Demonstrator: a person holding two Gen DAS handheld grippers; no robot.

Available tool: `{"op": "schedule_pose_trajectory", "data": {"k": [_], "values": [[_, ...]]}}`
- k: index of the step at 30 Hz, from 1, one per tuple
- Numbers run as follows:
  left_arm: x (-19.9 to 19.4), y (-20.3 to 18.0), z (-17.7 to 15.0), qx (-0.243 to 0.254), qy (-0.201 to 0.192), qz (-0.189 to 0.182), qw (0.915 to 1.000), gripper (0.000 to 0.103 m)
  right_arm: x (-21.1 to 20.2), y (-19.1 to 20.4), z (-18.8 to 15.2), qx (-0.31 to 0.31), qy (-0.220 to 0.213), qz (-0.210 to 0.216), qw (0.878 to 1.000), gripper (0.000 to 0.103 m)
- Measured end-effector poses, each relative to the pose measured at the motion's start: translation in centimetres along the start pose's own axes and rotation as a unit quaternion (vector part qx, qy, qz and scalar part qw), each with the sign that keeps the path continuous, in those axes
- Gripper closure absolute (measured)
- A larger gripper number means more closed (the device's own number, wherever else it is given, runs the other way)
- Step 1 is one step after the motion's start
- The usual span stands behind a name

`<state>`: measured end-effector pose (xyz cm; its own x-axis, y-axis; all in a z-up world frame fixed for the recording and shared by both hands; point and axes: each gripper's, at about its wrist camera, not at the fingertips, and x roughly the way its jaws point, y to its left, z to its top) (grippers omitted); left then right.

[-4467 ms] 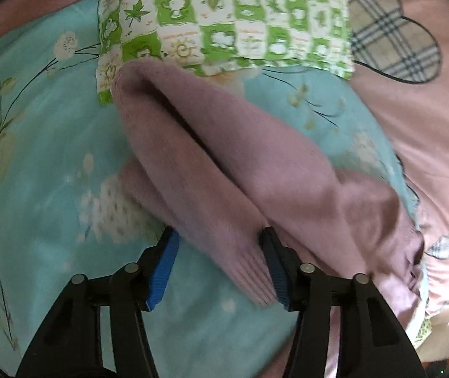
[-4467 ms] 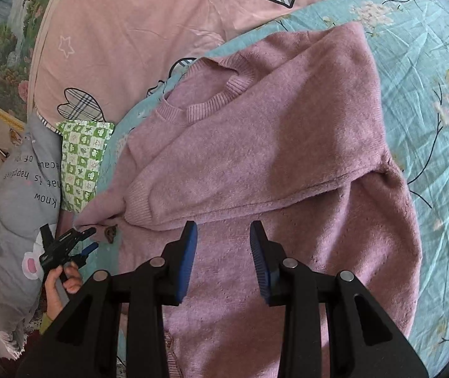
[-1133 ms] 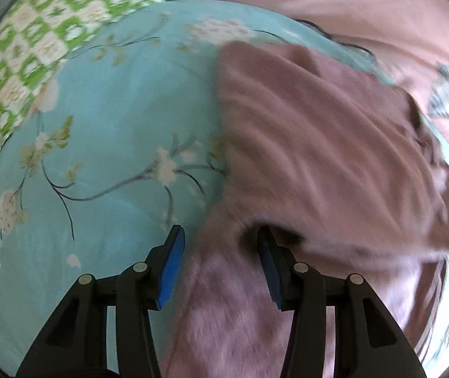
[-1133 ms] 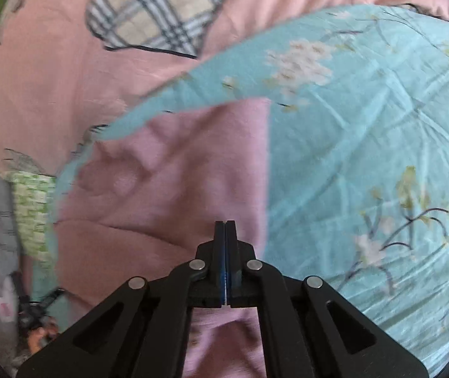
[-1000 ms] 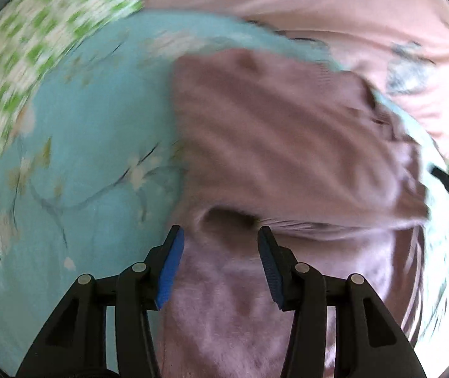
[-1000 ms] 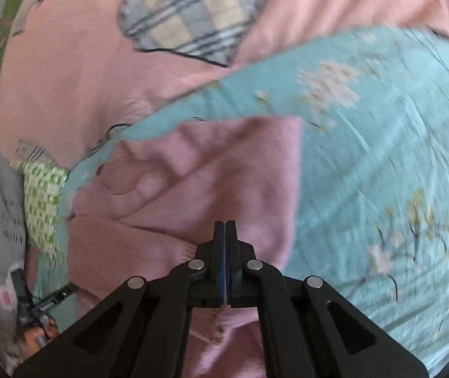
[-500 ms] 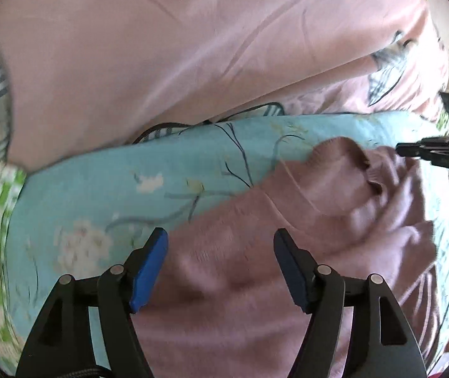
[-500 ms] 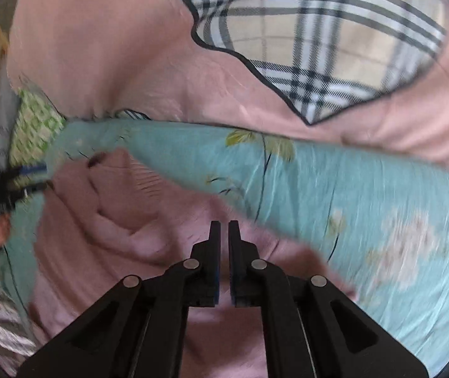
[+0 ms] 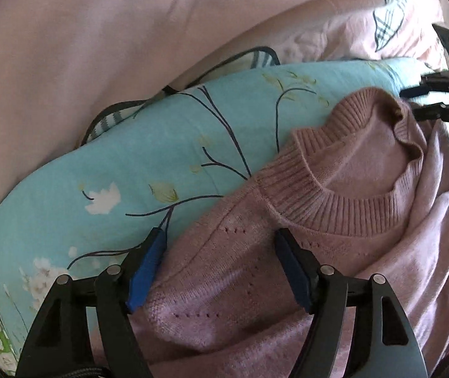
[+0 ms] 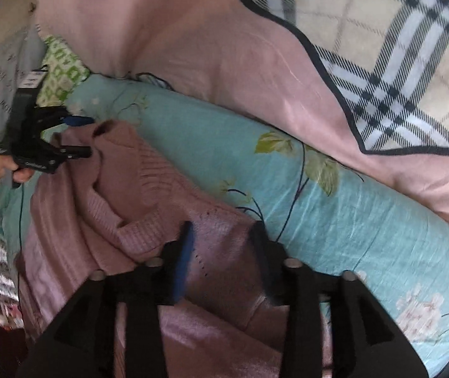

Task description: Fold small clothes

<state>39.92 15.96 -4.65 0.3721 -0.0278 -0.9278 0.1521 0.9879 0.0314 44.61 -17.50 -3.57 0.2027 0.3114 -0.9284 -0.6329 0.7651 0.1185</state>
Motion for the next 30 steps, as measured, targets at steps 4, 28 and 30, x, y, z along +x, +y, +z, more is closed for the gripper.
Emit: {"op": "schedule_pose_trajectory", "data": {"k": [4, 28, 30], "values": [[0.0, 0.0, 0.2, 0.009, -0.001, -0.01, 0.9999, 0.053, 1.2, 0.1, 0.4, -0.037, 0.016, -0.067, 0.997, 0.047], [-4.9, 2.1, -1.2, -0.101, -0.051, 0.056, 0.992, 0.076, -3.9, -0.4, -0.6, 0.159, -0.084, -0.14, 0.974, 0.072], [-7.0, 1.7, -3.1, -0.109, -0.061, 0.051, 0.9908, 0.075, -6.0, 0.7, -2.1, 0.174, -0.107, -0.105, 0.973, 0.071]]}}
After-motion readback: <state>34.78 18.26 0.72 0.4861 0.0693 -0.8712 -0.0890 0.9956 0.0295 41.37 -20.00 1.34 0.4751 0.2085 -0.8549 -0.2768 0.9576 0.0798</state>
